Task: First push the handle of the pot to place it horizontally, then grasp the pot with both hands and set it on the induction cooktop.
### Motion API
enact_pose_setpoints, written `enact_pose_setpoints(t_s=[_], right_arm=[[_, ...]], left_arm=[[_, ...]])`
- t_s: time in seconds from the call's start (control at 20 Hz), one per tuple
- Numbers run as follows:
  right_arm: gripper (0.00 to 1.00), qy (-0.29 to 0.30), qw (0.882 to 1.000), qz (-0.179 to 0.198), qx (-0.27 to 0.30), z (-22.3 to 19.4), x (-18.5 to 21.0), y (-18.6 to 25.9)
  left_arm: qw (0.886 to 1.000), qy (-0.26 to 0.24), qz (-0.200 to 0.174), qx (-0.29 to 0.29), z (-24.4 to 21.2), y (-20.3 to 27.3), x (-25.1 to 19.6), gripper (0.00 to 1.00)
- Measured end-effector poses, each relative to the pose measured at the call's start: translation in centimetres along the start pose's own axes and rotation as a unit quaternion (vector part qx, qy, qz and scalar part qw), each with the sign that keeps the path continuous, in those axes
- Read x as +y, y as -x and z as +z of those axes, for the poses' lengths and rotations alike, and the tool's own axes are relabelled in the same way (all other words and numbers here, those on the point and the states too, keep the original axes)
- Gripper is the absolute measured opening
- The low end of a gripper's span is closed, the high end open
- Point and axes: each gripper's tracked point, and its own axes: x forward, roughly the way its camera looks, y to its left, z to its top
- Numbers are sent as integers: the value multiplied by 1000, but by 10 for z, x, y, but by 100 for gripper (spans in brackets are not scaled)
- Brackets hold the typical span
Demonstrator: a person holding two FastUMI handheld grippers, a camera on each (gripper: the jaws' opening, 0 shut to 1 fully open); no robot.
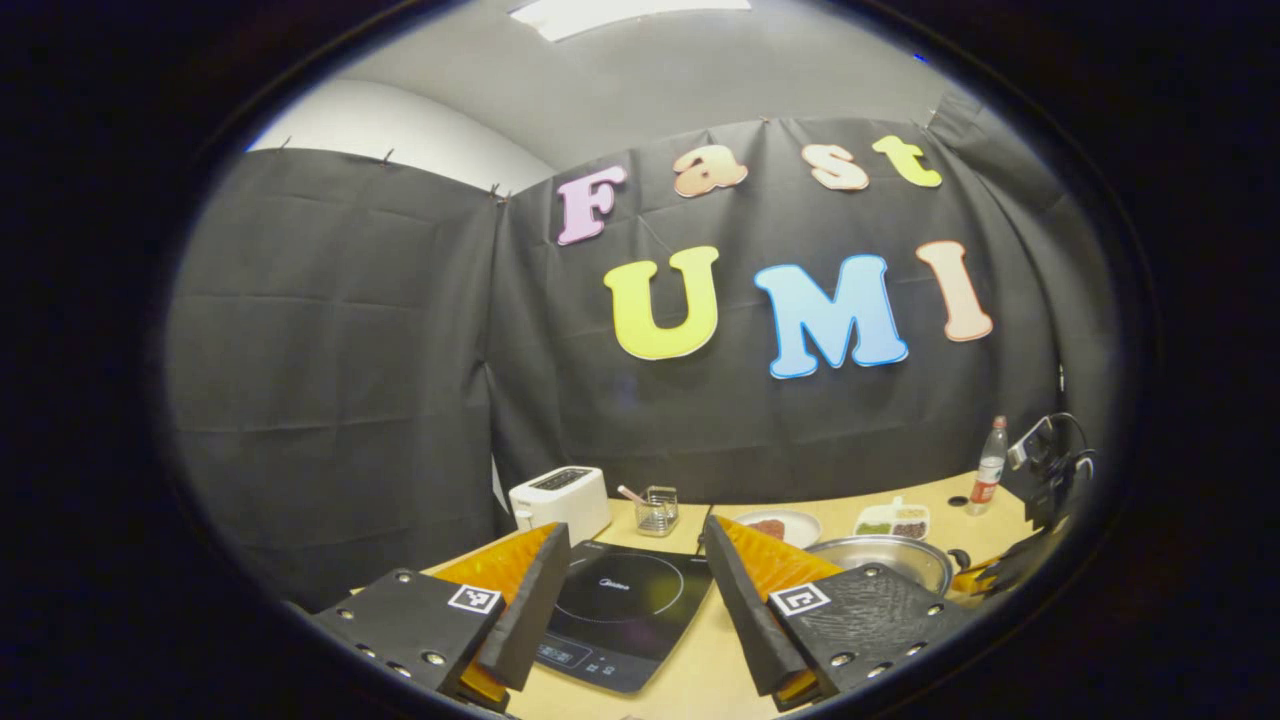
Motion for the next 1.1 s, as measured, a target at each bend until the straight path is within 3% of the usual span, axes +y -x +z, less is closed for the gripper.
enact_pose_setpoints(t_s=[0.25,0.35,0.45,0.5,0.55,0.85,0.9,0.95,1.1], right_arm=[[4,-20,999,-16,-43,19,-7,25],[12,-34,997,-24,-64,28,-11,37],[57,-49,994,-33,-89,39,-10,49],[84,-54,993,-41,-99,44,-12,55],[96,-58,991,-54,-110,50,-15,60],[98,-92,980,-105,-141,70,-18,74],[98,-97,979,-111,-140,70,-18,72],[98,-100,979,-116,-137,70,-18,71],[98,-107,978,-124,-128,68,-16,62]], left_arm=[[1000,-6,-25,2,-7,-19,-15,82],[999,-2,-41,-1,-8,-31,-19,80],[998,6,-59,4,-14,-45,-22,80],[997,9,-71,7,-16,-53,-25,80],[996,11,-84,9,-20,-61,-28,80],[983,26,-173,60,-56,-106,-59,80],[980,29,-183,68,-62,-112,-64,85],[978,32,-191,76,-69,-119,-68,80],[971,37,-213,107,-94,-135,-83,80]])
